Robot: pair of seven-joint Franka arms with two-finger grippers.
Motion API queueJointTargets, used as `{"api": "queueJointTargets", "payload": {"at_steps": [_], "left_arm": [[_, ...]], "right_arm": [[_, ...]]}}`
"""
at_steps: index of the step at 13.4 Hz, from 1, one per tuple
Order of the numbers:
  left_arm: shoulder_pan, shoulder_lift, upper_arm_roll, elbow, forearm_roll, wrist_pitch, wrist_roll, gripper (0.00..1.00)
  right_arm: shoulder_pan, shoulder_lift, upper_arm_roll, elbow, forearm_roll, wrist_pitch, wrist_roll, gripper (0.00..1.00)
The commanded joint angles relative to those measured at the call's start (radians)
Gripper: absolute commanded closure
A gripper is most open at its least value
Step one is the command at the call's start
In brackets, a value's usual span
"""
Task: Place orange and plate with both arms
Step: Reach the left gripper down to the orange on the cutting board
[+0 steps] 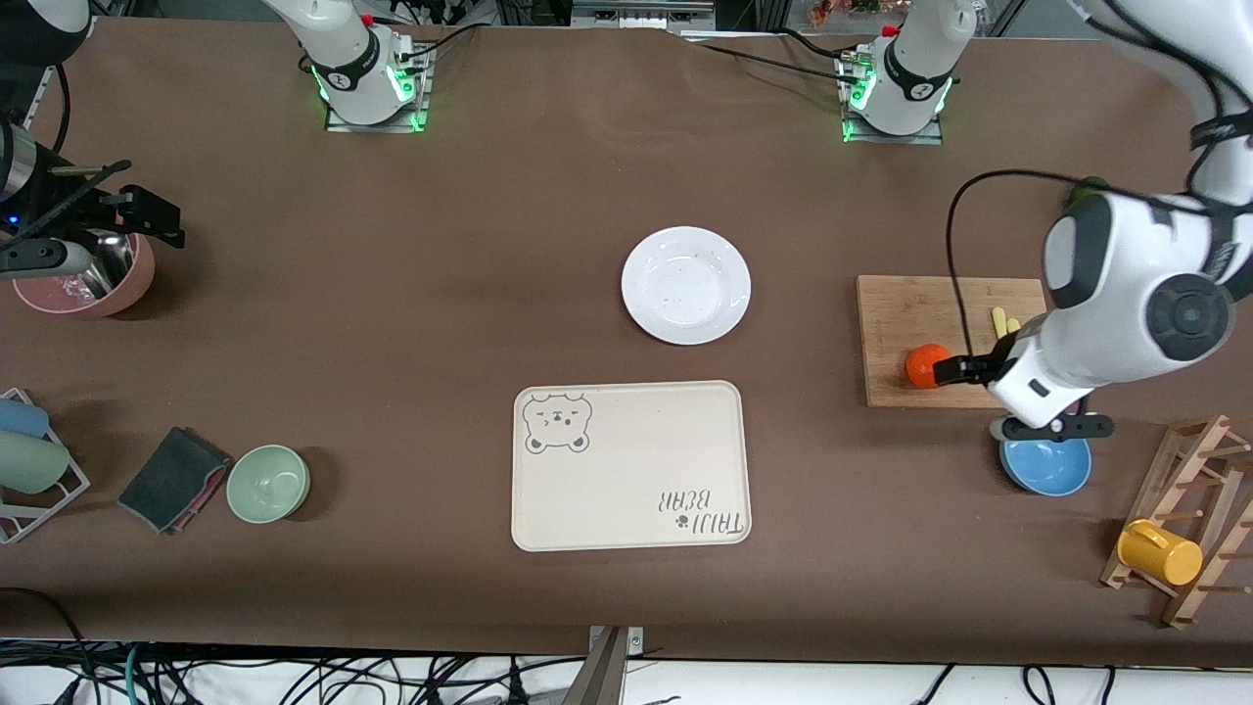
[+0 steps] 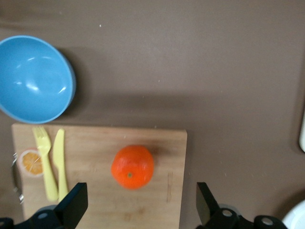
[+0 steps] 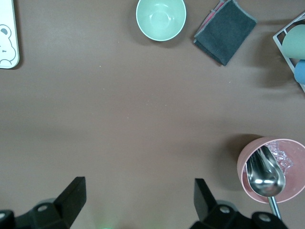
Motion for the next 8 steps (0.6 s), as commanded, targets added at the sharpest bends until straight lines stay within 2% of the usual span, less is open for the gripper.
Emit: {"api": "queueJointTargets", "payload": {"at_steps": [1,5,8], "left_arm": [[-0.004,-0.033,0.004,-0.151,-0.021,0.151,0.006,0.0],[0.01,-0.027,0.004,-0.193,-0.017,0.191,0.033,0.0],[0.011,-0.032,0.006,-0.303,-0.014,0.338,0.048,0.0]], "right_arm": [[-0.011,-0.007,0.011,-0.001,0.004,-0.01,-0.001,0.0],[-0.011,-0.007,0.011,-0.001,0.004,-0.017,-0.001,0.0],[-0.011,-0.007,0.011,-0.001,0.004,-0.017,-0.001,0.0]]}}
